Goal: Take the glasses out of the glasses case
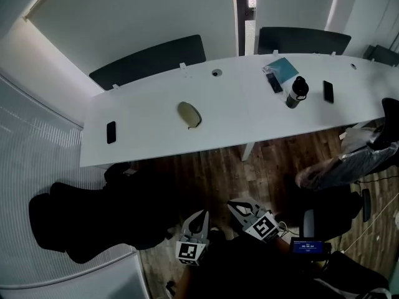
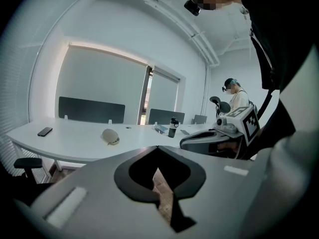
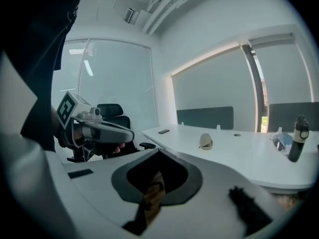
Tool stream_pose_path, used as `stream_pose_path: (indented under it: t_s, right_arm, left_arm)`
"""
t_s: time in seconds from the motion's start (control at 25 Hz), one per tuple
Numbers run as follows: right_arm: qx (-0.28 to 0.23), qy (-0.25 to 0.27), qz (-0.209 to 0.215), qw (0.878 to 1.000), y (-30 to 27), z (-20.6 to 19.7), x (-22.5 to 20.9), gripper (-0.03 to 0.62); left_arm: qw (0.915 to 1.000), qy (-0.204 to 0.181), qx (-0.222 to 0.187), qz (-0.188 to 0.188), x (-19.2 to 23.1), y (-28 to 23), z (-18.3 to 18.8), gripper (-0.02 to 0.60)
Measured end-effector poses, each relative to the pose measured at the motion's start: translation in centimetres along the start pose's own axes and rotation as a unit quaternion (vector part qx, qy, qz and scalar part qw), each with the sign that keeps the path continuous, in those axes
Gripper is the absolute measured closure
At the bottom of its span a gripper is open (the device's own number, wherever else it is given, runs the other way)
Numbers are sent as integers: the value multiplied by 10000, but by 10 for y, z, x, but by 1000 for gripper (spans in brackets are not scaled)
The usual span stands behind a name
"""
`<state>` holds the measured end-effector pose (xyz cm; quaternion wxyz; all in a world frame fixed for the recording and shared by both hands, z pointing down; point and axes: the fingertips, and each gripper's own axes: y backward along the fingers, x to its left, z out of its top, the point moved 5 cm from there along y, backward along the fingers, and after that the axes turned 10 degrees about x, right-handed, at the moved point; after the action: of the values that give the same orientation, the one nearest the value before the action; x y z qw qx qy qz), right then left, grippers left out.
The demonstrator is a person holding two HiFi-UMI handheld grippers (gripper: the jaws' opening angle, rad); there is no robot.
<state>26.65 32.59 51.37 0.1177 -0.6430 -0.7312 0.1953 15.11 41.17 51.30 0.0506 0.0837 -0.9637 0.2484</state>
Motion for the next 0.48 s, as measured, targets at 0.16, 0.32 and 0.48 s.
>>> stream_pose_path:
  t_s: [0.16, 0.32, 0.48]
  right_arm:
    - [138, 9, -12, 9999, -12, 4, 0, 585]
    - [222, -8, -186, 9996, -25, 11, -3, 585]
    - [311, 80, -419, 9986, -35, 26, -1, 585]
  left_arm:
    - [10000, -28, -31, -19, 16, -5, 0, 574]
    - [9997, -67, -194, -165, 36, -11, 8, 572]
    - [9986, -60, -347, -383, 54, -12, 20, 573]
